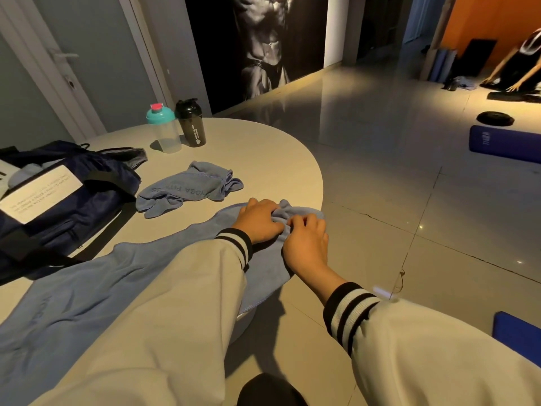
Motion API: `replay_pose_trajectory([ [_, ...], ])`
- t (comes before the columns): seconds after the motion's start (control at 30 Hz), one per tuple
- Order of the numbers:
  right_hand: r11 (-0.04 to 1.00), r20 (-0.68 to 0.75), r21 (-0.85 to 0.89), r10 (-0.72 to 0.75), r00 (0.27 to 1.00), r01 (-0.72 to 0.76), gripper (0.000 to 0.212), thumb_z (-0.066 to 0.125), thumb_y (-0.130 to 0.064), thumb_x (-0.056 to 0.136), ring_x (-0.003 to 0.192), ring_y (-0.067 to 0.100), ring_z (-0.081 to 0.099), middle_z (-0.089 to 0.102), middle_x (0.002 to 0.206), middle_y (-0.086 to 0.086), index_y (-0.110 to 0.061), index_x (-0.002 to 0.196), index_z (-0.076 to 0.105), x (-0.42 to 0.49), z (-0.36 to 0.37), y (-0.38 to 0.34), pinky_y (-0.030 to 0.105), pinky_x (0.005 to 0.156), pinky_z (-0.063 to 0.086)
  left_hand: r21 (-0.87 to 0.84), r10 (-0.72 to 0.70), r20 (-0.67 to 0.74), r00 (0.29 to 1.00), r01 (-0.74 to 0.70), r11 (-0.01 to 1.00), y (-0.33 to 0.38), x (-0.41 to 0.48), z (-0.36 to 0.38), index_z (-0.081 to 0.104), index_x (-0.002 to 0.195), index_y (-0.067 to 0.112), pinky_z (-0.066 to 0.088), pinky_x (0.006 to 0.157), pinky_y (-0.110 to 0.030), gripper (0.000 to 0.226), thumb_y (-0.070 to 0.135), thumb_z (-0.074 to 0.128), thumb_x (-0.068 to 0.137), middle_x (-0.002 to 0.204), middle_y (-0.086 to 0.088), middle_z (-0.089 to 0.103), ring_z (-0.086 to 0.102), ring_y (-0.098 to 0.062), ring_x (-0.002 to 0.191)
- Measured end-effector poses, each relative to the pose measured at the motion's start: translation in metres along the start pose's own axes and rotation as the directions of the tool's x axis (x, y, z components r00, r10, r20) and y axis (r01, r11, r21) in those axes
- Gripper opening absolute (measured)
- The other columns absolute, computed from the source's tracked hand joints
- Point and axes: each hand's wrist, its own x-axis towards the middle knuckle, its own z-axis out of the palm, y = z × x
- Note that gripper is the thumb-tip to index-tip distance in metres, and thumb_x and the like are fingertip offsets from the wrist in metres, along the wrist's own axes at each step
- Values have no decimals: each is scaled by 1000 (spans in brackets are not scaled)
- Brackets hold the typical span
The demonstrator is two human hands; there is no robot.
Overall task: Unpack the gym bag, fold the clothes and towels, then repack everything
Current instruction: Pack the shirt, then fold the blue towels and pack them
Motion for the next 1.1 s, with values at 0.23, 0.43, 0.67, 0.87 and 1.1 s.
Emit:
replay_pose_trajectory([
  [0.23,1000,-18,-13,-7,1000,7,31,44,-15,95,117,28,36,46,127,6,-19,125,53,-3,1,5,36,96,34,-356,-49,-169,984,-14,934,-7,7,11,8,162,30,36,116,-40,83,23,59,96,169,-1,-10,24,-28,150],
  [0.43,997,-2,34,64,998,-64,31,42,-13,97,115,30,42,47,122,10,-13,125,55,-2,-9,2,37,95,40,-22,-160,-323,933,162,987,-7,-14,23,56,127,31,26,108,-42,34,40,51,95,140,-3,45,35,-29,130],
  [0.67,936,-183,347,6,983,59,30,49,-14,100,114,20,41,47,122,6,-18,126,63,-8,-36,-28,33,96,46,-605,-43,-61,997,-2,796,19,-31,28,58,126,28,44,102,-43,33,34,32,107,118,-3,66,57,-28,118],
  [0.87,911,-165,411,24,986,46,36,54,-2,96,122,22,42,46,128,6,-15,129,61,-12,-49,-41,25,87,40,-897,-234,-149,961,-32,441,11,-72,1,58,123,28,51,90,-39,33,37,29,109,126,-8,65,62,-25,105],
  [1.1,750,-86,503,-449,889,428,33,54,-4,97,108,18,56,57,120,6,-18,126,63,-50,-37,-142,31,98,49,-977,-410,-203,889,-158,141,-57,-149,-34,53,127,30,57,86,-36,36,52,33,106,112,2,67,67,-18,106],
])
